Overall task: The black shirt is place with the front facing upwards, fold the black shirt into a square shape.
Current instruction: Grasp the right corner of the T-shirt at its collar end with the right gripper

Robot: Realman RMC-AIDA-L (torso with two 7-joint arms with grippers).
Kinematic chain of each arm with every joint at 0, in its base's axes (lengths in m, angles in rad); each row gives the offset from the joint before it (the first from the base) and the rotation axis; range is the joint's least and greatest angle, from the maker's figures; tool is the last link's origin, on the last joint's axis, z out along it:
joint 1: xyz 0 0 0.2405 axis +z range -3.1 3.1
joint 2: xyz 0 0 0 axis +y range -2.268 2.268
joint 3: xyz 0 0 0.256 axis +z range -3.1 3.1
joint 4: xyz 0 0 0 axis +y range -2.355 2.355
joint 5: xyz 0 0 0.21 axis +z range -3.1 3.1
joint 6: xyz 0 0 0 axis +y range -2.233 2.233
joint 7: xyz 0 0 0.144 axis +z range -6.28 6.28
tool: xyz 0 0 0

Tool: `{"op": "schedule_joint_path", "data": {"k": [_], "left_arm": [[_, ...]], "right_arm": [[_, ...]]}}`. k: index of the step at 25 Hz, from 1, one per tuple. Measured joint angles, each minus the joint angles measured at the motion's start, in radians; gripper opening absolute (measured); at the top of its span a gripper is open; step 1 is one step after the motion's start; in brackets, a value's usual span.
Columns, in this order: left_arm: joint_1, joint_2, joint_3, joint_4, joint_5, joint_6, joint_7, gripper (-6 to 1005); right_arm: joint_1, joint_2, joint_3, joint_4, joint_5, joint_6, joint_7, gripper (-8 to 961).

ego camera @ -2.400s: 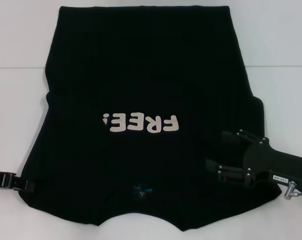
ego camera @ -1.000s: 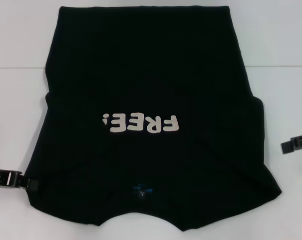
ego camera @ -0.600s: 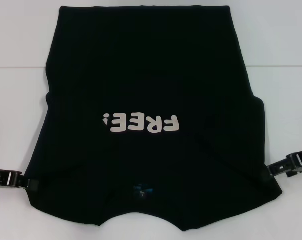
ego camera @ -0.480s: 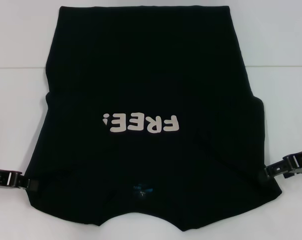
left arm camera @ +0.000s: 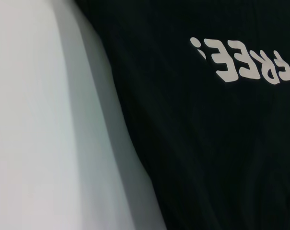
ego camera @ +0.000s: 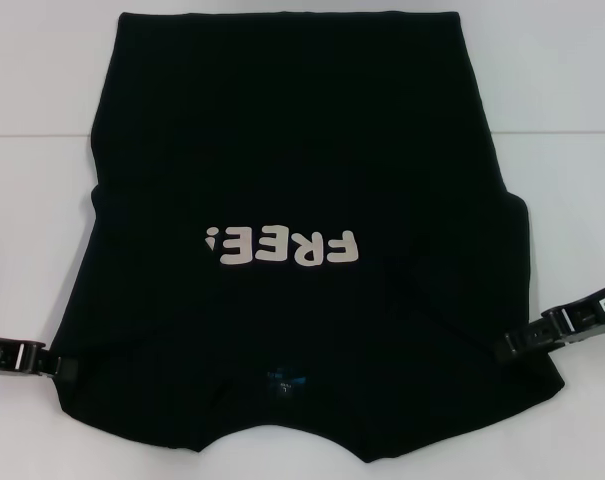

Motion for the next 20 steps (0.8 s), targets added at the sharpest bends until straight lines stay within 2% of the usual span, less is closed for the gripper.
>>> {"op": "schedule_joint_path", "data": {"k": [9, 14, 20], "left_arm": [[0.002, 0.0, 0.0, -0.002, 0.0, 0.001, 0.0, 37], [0.002, 0.0, 0.0, -0.009, 0.0, 0.002, 0.0, 38], [0.0, 0.001, 0.0, -0.026, -0.001, -0.003, 0.002, 38]], "right_arm": [[0.014, 0.004, -0.045, 0.011, -0.003, 0.005, -0.005, 792], [0.017, 0.013, -0.128, 0.002, -0.004, 0.026, 0.003, 784], [0.025, 0.015, -0.141, 0.001, -0.006, 0.028, 0.005, 652]]}}
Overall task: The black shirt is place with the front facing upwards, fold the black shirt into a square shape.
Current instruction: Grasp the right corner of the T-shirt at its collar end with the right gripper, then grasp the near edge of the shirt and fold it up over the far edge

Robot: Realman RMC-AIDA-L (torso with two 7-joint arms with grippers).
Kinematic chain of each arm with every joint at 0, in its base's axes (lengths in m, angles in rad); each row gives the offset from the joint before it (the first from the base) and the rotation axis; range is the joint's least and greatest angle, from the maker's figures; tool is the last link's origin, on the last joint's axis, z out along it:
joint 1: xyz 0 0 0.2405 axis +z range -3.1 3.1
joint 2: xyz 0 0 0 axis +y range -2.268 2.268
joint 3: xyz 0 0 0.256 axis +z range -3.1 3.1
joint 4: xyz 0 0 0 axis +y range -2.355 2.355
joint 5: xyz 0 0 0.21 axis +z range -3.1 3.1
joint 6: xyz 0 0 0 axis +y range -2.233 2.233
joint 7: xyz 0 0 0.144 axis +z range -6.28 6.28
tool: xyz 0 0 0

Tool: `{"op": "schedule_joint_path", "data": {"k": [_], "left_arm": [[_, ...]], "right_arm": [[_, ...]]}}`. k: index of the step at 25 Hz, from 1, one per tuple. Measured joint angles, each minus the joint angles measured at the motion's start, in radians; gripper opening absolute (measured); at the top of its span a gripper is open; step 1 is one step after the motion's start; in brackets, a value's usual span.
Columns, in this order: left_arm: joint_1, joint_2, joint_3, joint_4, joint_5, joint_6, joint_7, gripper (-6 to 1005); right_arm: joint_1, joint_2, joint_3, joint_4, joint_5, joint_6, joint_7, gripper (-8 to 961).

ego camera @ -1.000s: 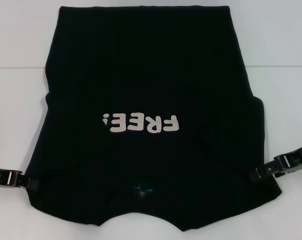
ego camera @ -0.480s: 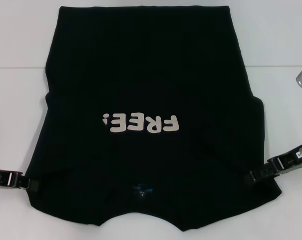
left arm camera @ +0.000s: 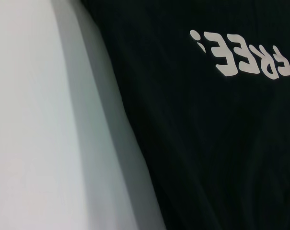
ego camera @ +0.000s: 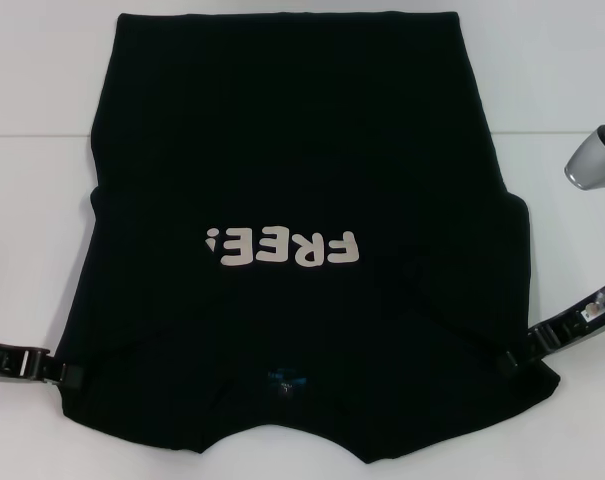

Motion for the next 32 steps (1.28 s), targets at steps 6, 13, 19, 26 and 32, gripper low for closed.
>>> {"op": "schedule_joint_path", "data": {"k": [6, 13, 19, 26, 32], "left_arm": [[-0.003, 0.001, 0.0, -0.001, -0.002, 0.001, 0.001, 38], [-0.006, 0.01, -0.008, -0.014, -0.01, 0.01, -0.001, 38], [-0.019, 0.022, -0.007, -0.039, -0.011, 0.053, 0.006, 37], [-0.047, 0.067, 0.001, -0.119, 0.015, 0.252, 0.062, 37], [-0.052, 0.063, 0.032, -0.181, 0.084, 0.395, 0.13, 38]], "right_arm": [[0.002, 0.0, -0.001, -0.001, -0.001, 0.0, 0.001, 494], [0.003, 0.0, 0.005, -0.001, -0.001, -0.003, 0.001, 181], [0.003, -0.017, 0.014, -0.001, 0.007, -0.029, -0.002, 45], [-0.031, -0.065, 0.052, -0.015, 0.001, -0.24, -0.116, 36], [-0.096, -0.045, 0.028, -0.016, -0.032, -0.443, -0.292, 41]]}}
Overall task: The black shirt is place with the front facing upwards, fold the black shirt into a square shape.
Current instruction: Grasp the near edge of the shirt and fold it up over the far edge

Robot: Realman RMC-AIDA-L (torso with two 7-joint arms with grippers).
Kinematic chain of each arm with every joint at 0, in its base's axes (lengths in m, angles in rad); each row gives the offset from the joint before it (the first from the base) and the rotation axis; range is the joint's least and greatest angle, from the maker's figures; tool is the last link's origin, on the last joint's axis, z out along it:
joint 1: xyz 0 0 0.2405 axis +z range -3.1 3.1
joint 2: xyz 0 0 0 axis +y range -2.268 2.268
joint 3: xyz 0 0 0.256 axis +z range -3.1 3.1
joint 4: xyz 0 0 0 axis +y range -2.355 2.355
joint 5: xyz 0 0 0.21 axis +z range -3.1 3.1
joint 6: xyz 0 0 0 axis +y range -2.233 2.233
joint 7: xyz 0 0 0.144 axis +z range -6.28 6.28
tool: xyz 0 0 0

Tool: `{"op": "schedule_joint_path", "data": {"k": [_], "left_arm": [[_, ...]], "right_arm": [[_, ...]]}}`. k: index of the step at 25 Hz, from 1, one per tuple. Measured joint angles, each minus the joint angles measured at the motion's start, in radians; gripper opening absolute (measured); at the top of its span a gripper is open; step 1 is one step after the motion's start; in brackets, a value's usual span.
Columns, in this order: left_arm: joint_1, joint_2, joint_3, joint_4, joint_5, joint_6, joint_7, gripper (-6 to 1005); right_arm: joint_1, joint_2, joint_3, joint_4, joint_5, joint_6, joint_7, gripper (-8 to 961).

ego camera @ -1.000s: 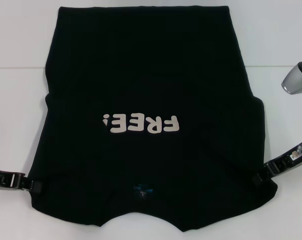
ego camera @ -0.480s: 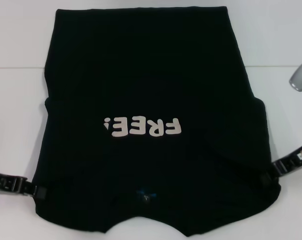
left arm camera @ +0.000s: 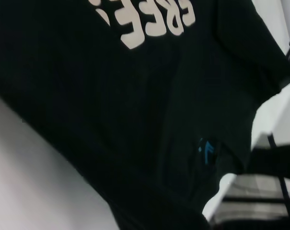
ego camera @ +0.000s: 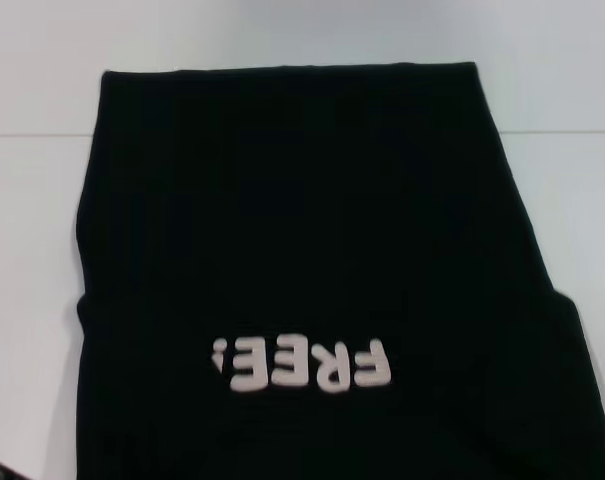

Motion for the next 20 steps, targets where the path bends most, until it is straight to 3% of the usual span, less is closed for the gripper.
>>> {"op": "schedule_joint_path", "data": {"k": [4, 7, 12, 15, 20], "left_arm": [[-0.003, -0.006, 0.007, -0.016, -0.001, 0.019, 0.03, 38], [-0.023, 0.001, -0.034, -0.017, -0.012, 0.008, 0.027, 38], [-0.078, 0.046, -0.227, -0.023, -0.041, -0.036, -0.029, 38], [-0.1, 0.073, -0.335, -0.025, -0.063, -0.129, -0.097, 37], [-0.095, 0.076, -0.429, -0.031, -0.163, -0.359, -0.148, 37]], "right_arm": [[-0.009, 0.023, 0.003, 0.008, -0.041, 0.014, -0.019, 45], [-0.008, 0.025, 0.052, 0.006, -0.027, 0.042, -0.02, 49], [0.004, -0.006, 0.255, 0.0, 0.061, 0.078, -0.019, 55], [0.005, -0.029, 0.382, 0.001, 0.144, 0.131, 0.014, 58], [-0.023, -0.041, 0.542, 0.028, 0.346, 0.288, 0.054, 64]]}}
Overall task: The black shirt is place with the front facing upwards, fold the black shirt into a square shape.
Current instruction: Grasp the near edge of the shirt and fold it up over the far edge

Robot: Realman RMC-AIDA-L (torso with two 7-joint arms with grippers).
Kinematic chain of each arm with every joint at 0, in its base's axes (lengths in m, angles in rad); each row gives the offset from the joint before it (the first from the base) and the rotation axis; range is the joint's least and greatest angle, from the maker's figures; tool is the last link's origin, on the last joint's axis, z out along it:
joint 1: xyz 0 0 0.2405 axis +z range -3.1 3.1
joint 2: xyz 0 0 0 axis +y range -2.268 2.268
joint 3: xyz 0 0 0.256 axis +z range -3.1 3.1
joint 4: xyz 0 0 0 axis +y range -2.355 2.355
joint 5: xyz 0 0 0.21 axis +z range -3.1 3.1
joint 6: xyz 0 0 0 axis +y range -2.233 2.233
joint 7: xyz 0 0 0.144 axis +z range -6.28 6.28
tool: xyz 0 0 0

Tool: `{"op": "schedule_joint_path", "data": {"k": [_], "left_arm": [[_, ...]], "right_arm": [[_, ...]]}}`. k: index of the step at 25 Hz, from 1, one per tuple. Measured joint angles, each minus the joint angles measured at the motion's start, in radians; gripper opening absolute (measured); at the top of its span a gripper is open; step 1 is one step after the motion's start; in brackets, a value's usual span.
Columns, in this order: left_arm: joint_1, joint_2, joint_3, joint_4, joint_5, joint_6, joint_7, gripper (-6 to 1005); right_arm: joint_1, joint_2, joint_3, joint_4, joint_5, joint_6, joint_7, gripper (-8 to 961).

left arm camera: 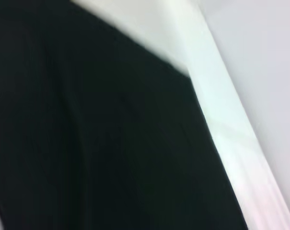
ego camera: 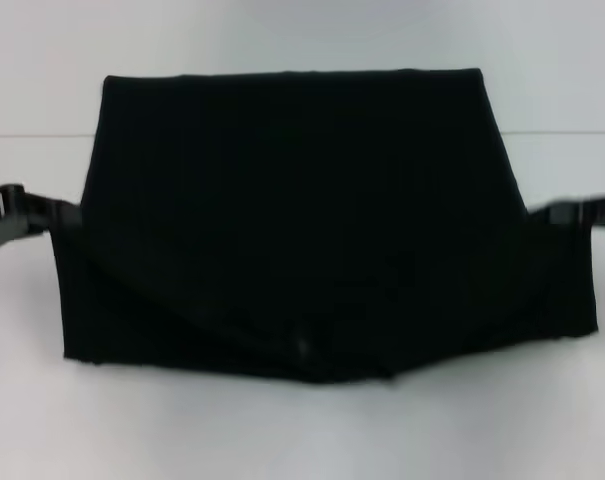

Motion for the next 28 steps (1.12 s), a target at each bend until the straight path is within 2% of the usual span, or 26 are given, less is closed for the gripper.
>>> {"op": "schedule_joint_path", "data": {"k": [2, 4, 9, 12, 23, 28], "left_arm": [[0.012, -0.013, -0.008, -0.013, -0.051, -0.083, 0.0, 37], [0.027, -0.039, -0.01, -0.034, -0.115, -0.171, 0.018, 37], [0.044, -0.098, -0.01, -0.054, -0.219, -0.323, 0.083, 38], [0.044, -0.108, -0.006, -0.065, -0.245, -0.365, 0.109, 38], [0.017, -0.112, -0.003, -0.081, -0.315, -0.451, 0.169, 39], [0.011, -0.125, 0.026, -0.107, -0.324, -0.511, 0.196, 41]], "right_arm": [[-0.014, 0.009, 0.02, 0.027, 0.079, 0.067, 0.002, 67], [-0.024, 0.023, 0.022, 0.063, 0.138, 0.14, -0.012, 69], [-0.022, 0.073, 0.02, 0.12, 0.199, 0.323, -0.079, 75], [-0.016, 0.088, 0.013, 0.136, 0.216, 0.389, -0.102, 78], [0.017, 0.09, -0.01, 0.147, 0.224, 0.448, -0.147, 91], [0.029, 0.097, -0.034, 0.161, 0.232, 0.501, -0.176, 97]]}}
